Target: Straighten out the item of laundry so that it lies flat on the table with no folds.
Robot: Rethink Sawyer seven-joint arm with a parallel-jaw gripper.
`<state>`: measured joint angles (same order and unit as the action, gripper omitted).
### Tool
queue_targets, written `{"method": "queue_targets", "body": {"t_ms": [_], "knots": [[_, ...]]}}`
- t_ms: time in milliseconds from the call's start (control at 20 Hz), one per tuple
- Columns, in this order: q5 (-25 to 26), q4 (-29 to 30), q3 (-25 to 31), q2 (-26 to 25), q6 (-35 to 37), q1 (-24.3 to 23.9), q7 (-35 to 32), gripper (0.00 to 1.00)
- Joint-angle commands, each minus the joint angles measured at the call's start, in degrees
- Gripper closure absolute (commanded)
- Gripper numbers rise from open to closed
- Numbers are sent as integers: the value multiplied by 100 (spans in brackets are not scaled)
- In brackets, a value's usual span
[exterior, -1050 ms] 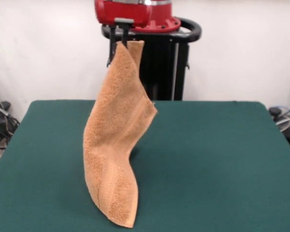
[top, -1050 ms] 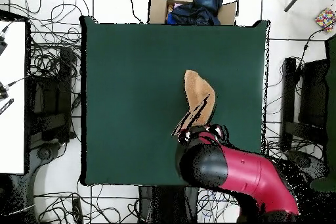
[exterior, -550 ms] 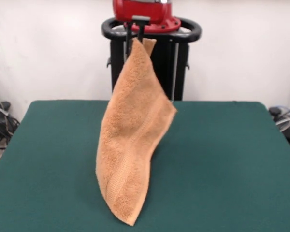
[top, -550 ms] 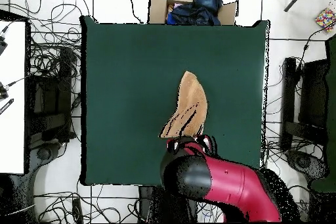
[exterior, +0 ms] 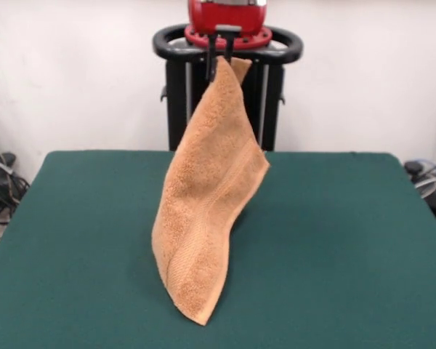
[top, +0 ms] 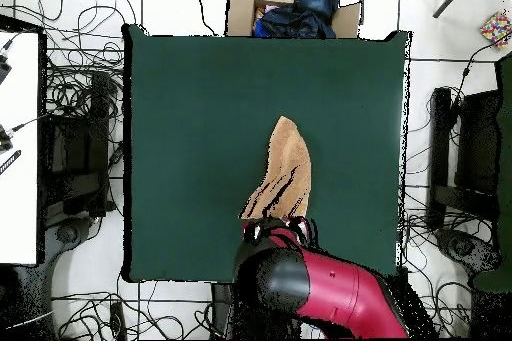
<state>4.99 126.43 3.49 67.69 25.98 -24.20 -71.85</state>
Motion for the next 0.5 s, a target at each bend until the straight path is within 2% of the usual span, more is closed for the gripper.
{"method": "queue_targets", "body": {"t_ms": [50, 250, 500], "knots": [[-819, 820, 58, -513, -987, 45, -1925, 100], [-961, 905, -98, -617, -1216, 249, -2037, 100], [-958, 705, -696, -723, -1055, 808, -2140, 100]]}}
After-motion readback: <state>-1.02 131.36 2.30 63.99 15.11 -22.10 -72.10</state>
